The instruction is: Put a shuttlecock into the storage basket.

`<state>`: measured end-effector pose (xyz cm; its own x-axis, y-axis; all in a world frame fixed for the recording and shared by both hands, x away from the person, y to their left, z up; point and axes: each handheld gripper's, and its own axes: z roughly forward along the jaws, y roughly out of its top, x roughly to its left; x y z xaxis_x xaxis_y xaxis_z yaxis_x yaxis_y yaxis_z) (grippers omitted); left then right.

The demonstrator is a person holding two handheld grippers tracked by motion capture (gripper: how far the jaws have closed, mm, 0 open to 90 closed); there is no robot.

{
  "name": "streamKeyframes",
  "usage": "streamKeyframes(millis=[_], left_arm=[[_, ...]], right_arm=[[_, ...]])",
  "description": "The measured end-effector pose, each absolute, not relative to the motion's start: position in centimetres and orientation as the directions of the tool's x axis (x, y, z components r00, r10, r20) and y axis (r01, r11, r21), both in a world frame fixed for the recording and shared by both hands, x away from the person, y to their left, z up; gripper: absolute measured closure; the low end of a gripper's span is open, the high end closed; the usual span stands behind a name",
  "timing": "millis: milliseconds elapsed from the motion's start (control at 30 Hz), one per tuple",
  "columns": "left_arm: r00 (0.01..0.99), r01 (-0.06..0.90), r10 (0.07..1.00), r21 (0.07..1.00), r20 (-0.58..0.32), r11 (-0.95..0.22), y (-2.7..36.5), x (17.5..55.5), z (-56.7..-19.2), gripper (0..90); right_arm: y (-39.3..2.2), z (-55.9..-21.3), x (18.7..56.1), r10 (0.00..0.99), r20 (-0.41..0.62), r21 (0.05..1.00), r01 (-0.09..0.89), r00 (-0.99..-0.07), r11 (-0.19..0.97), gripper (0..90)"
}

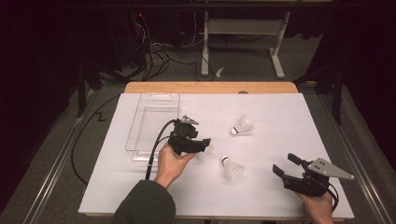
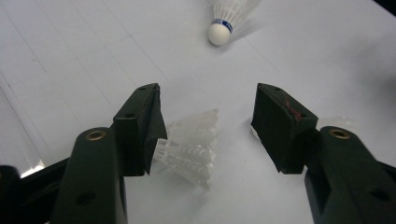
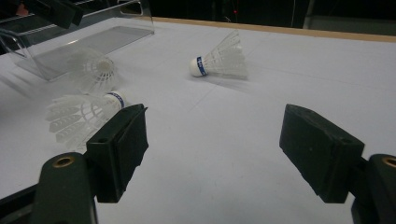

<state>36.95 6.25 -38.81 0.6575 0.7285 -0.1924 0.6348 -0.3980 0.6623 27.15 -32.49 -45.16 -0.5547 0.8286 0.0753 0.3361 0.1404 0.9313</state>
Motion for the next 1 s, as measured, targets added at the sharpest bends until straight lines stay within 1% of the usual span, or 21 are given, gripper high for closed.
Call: streamKeyframes(millis=[33, 267, 467, 600, 767, 1000], left_arm=[[0.668, 0.635, 0.719, 0.651, -0.193, -0.415, 6.1, 37.0, -38.8, 45.5], [0.666, 0.655, 0.724, 0.606, -0.182, -0.451, 5.7, 37.3, -39.1, 46.3], [0.671, 0.660, 0.726, 0.570, -0.153, -0.489, 5.2, 37.4, -39.2, 47.9], [0.663, 0.657, 0.742, 0.551, -0.099, -0.514, 4.8, 37.3, -39.3, 45.8], [0.657, 0.672, 0.748, 0.523, -0.094, -0.524, 4.7, 37.4, -39.5, 44.4], [0.655, 0.684, 0.750, 0.490, -0.089, -0.540, 4.3, 37.6, -40.0, 46.1]], right_arm=[[-32.5, -45.2, 27.1, 0.829, 0.075, 0.930, 0.338, -0.554, 0.142, 24.1], [-32.5, -45.2, 27.1, 0.827, 0.074, 0.930, 0.338, -0.557, 0.145, 24.4], [-32.5, -45.2, 27.1, 0.826, 0.075, 0.929, 0.340, -0.558, 0.145, 24.5], [-32.4, -45.2, 27.1, 0.825, 0.073, 0.929, 0.338, -0.560, 0.148, 24.5], [-32.4, -45.2, 27.2, 0.824, 0.072, 0.929, 0.339, -0.561, 0.150, 24.6], [-32.4, -45.2, 27.2, 0.822, 0.067, 0.928, 0.338, -0.565, 0.157, 24.9]])
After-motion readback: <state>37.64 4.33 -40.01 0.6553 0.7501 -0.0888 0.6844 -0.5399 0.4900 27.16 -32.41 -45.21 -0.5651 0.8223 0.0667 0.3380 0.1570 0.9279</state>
